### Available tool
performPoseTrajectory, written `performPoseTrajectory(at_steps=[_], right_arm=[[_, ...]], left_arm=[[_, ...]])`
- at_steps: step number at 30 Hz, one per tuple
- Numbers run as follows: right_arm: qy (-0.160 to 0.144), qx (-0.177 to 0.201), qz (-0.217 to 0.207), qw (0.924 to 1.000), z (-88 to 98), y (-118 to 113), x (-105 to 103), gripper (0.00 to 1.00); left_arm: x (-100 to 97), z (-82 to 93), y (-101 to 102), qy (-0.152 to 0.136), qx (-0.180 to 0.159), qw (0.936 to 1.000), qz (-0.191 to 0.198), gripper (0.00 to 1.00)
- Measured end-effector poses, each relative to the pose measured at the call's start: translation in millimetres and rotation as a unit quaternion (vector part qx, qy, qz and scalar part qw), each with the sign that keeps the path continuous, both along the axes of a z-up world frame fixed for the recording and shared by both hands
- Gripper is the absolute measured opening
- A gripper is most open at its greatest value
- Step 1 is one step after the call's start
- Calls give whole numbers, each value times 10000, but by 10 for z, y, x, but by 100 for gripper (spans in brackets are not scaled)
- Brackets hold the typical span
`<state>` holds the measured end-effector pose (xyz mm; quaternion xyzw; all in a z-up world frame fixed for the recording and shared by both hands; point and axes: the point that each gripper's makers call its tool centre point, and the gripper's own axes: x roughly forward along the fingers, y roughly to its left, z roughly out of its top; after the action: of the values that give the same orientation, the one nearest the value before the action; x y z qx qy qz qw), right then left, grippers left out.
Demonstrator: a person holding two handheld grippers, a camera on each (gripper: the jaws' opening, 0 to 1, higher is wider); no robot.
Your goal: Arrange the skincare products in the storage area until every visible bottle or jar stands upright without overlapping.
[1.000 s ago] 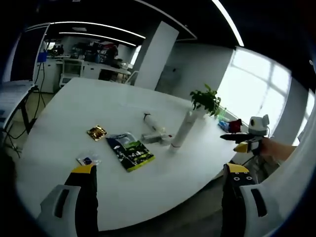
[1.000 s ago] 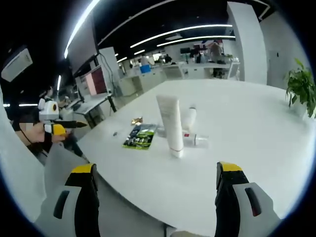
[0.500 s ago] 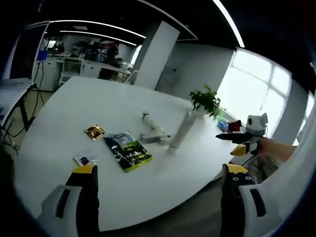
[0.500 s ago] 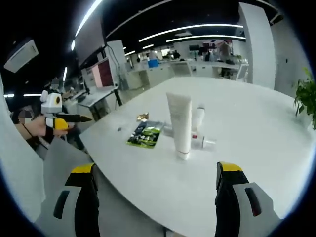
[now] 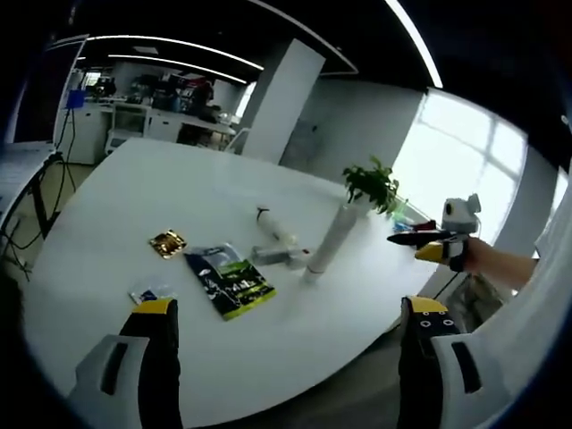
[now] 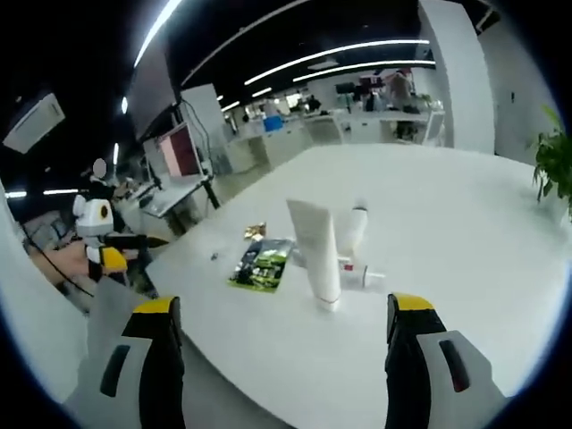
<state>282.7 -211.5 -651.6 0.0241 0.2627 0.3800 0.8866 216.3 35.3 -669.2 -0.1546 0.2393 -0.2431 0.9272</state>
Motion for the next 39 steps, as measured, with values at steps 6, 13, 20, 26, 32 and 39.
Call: performPoseTrajectory(at_steps=[6, 13, 20, 26, 32, 39], right_arm=[[-169, 287, -59, 9994, 224, 169, 213, 96], [-159, 252, -296, 9991, 258, 147, 645, 95], [0, 221, -468, 9987, 225, 155, 950, 92], [82, 56, -427, 9990, 190, 368, 1116, 92], [280, -246, -250, 9990, 112, 657, 1356, 90], [511, -455, -278, 9973, 26, 737, 1681, 85]], left_arm=[[34, -41, 27, 64, -11, 10000, 36, 96], [87, -98, 57, 174, 1, 9998, 42, 95], [150, -174, 74, 281, -9, 9996, 59, 95], [191, -236, 39, 366, -30, 9993, 14, 95], [195, -221, -81, 381, -95, 9992, -122, 95], [224, -209, -122, 372, -154, 9990, -173, 95]])
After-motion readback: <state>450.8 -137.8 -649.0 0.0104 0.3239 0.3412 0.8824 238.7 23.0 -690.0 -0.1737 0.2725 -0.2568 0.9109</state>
